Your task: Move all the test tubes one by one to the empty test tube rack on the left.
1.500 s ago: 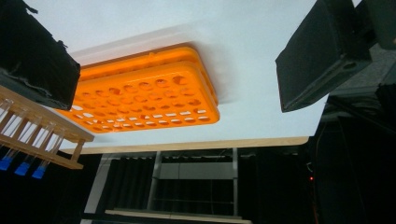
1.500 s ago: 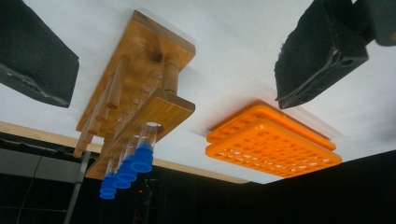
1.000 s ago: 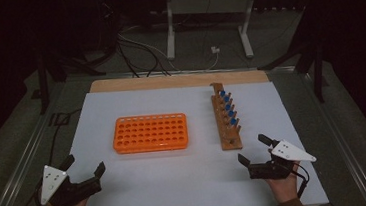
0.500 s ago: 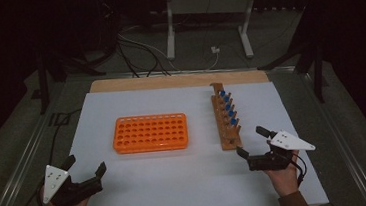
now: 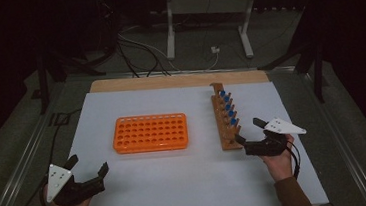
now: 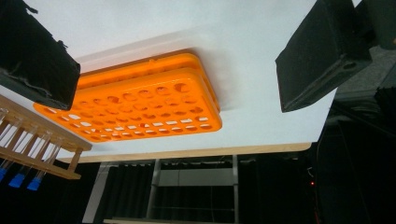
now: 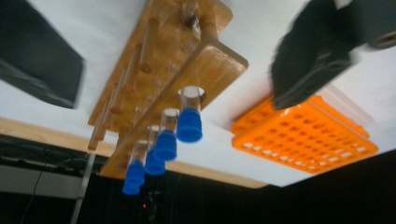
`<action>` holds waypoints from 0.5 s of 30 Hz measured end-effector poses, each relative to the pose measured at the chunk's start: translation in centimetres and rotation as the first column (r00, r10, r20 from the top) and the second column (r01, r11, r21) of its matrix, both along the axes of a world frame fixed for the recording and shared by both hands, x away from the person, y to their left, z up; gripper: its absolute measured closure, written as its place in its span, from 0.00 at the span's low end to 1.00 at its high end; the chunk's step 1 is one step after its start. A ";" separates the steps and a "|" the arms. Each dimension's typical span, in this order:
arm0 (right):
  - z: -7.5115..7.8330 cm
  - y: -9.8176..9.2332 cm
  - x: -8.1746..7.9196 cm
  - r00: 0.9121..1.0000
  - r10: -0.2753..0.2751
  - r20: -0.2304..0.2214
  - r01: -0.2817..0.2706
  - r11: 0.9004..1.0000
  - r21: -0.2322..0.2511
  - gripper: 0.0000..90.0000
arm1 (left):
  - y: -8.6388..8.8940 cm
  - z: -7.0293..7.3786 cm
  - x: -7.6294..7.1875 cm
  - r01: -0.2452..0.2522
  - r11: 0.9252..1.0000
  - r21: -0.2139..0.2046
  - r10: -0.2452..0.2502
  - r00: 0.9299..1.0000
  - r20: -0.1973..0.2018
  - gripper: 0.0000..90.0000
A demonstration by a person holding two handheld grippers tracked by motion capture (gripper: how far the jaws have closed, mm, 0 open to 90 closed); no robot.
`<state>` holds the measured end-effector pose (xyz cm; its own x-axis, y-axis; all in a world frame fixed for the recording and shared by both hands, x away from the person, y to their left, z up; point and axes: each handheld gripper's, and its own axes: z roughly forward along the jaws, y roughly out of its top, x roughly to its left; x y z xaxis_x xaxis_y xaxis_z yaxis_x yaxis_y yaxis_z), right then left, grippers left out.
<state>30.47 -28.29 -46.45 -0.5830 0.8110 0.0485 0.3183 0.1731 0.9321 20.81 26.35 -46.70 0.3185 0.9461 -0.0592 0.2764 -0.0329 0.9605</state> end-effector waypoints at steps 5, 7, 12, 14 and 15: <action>-0.2 0.8 0.7 1.000 0.009 -0.016 -0.010 1.000 -0.018 0.17 | -0.1 0.0 0.0 0.004 1.000 0.002 -0.004 1.000 -0.002 0.01; -0.2 1.0 0.8 1.000 0.014 -0.024 -0.015 1.000 -0.020 0.18 | -0.1 0.0 0.0 0.005 1.000 0.003 -0.005 1.000 -0.003 0.01; -0.1 1.9 1.5 0.999 0.024 -0.028 -0.025 0.999 -0.024 0.39 | -0.1 0.0 0.0 0.005 1.000 0.002 -0.005 1.000 -0.003 0.01; 0.0 2.1 1.7 0.999 0.015 -0.030 -0.015 1.000 -0.022 0.54 | -0.1 0.0 0.0 0.005 1.000 0.002 -0.005 1.000 -0.003 0.01; -0.1 2.3 1.8 0.999 0.005 -0.035 -0.006 1.000 -0.027 0.58 | -0.1 0.0 0.0 0.005 1.000 0.002 -0.005 1.000 -0.005 0.01</action>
